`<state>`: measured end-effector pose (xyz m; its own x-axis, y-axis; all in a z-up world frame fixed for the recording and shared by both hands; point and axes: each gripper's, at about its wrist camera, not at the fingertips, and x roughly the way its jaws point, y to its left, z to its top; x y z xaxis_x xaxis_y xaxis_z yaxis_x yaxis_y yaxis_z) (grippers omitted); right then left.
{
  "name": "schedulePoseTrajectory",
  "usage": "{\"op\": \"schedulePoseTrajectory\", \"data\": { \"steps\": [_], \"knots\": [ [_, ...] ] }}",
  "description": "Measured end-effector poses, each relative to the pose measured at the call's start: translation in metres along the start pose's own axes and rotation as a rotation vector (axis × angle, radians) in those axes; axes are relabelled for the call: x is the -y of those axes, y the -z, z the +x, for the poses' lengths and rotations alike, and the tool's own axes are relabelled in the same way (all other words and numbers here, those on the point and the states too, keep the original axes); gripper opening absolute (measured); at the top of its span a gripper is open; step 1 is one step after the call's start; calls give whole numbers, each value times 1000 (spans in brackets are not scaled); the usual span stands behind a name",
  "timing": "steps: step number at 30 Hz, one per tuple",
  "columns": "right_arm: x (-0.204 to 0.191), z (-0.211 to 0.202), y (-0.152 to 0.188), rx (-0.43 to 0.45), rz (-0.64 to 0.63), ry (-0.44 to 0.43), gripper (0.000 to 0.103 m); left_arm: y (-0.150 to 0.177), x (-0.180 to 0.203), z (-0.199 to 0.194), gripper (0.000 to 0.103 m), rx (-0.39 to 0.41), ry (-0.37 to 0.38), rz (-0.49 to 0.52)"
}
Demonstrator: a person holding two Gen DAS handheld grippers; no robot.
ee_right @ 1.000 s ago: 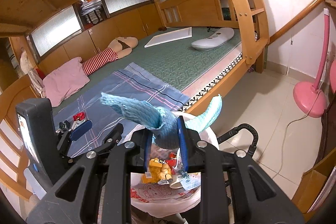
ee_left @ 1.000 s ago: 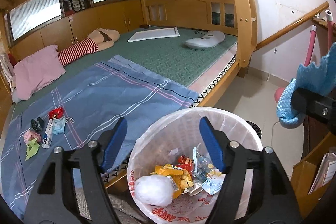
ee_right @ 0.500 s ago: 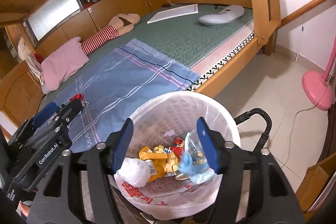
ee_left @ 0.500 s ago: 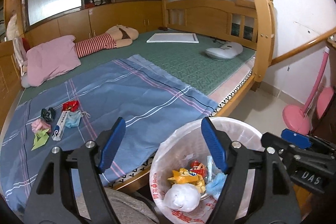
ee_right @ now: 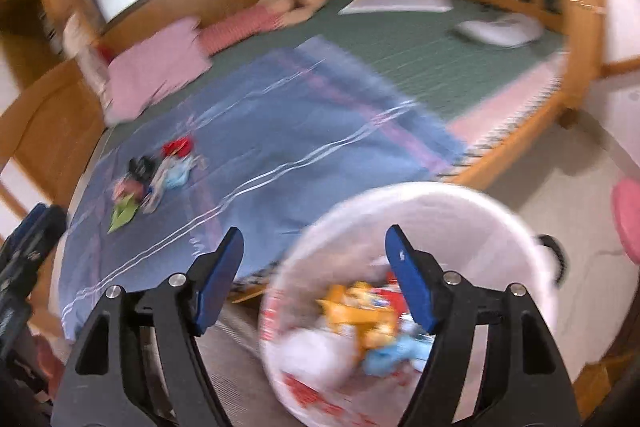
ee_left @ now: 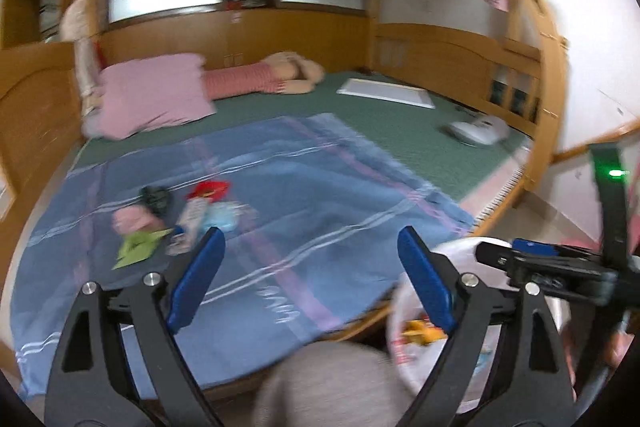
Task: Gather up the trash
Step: 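Move both open tools back over the remaining trash on the bed, then grasp the blue face mask with the right tool while the left tool grasps the white medicine box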
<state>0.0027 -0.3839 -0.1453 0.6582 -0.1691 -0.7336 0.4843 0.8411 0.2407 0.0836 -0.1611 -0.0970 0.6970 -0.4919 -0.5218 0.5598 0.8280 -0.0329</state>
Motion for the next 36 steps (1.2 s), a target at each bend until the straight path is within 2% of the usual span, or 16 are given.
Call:
{"op": "schedulePoseTrajectory", "data": {
  "steps": [5,10,15,18,23,26,27,29,30,31,34,36],
  "knots": [
    [-67,77,-24,-124,-81,-130,72,10,-74,-2,88,-23,-148,-67],
    [-134,160,-50,-253,-97,-227,72,22,-139,-4,88,-55,-247,-176],
    [-187,227,-71,-317,-108,-219,72,31,-179,-4,88,-74,-306,-221],
    [-208,272,-88,-356,-66,-209,72,34,-202,-3,88,-80,-328,-260],
    [-224,329,-98,-460,-21,-196,72,45,-231,-2,88,-94,-359,-309],
    [-228,348,-97,-494,-7,-175,72,50,-246,0,88,-104,-371,-343],
    [-229,354,-96,-506,-1,-171,69,51,-248,0,88,-106,-373,-350],
    [-231,355,-97,-500,-5,-158,45,54,-251,3,88,-114,-382,-356],
    [-234,356,-97,-515,-12,-176,29,55,-252,4,88,-119,-384,-358],
    [-236,357,-97,-535,-6,-204,29,55,-252,6,88,-122,-384,-358],
    [-241,353,-96,-530,-27,-193,27,55,-250,9,88,-129,-385,-357],
    [-234,345,-96,-527,2,-217,26,54,-246,10,88,-129,-382,-343]
  ]
}}
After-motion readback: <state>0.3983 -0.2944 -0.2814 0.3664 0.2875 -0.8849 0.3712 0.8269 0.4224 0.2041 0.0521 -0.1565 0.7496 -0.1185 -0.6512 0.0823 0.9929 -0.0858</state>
